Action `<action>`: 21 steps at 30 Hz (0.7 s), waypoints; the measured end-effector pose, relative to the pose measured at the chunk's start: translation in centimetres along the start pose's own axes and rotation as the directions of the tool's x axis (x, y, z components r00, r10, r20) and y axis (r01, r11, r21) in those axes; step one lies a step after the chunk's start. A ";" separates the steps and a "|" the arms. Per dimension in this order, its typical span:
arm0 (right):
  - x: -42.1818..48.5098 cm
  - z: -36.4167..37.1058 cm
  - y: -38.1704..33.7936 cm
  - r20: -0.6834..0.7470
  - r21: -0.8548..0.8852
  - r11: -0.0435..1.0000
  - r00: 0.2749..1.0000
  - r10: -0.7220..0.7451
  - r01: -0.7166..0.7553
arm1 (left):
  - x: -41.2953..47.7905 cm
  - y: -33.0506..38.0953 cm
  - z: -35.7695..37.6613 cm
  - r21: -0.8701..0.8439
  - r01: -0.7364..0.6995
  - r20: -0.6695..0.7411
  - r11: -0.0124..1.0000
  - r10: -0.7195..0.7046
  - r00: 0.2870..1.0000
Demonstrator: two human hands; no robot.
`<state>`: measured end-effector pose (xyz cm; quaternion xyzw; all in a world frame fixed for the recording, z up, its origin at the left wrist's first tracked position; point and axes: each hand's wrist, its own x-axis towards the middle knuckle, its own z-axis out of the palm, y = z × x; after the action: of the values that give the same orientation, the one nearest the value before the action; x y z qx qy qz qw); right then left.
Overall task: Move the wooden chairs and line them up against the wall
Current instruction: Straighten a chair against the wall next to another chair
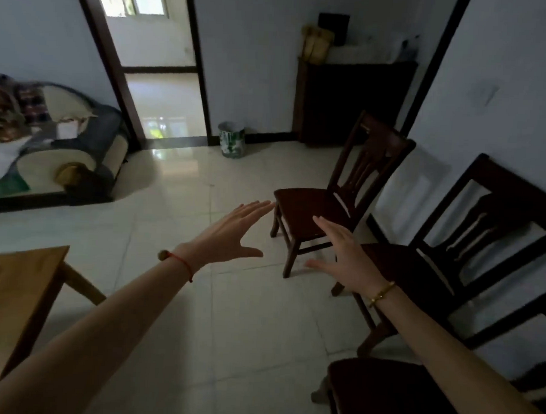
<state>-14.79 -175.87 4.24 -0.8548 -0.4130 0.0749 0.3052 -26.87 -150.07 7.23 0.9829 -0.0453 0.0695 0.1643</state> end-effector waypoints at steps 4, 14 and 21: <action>5.0 2.1 -2.4 -0.079 0.029 0.995 0.992 0.099 -0.097 | 3.8 -7.3 -2.0 -0.034 -0.095 0.049 0.995 0.097 0.994; 16.6 5.3 -2.7 -0.207 0.026 0.958 0.936 0.286 -0.286 | 16.2 -20.3 -3.7 -0.075 -0.295 0.152 0.953 0.303 0.941; 26.4 4.7 1.8 -0.321 0.031 0.920 0.868 0.379 -0.390 | 29.8 -27.0 -2.2 -0.108 -0.415 0.205 0.904 0.428 0.880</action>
<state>1.72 -154.73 2.70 -0.9255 -0.1809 -0.0130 0.3324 5.24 -125.90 5.23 0.9455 -0.2783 -0.0089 0.1687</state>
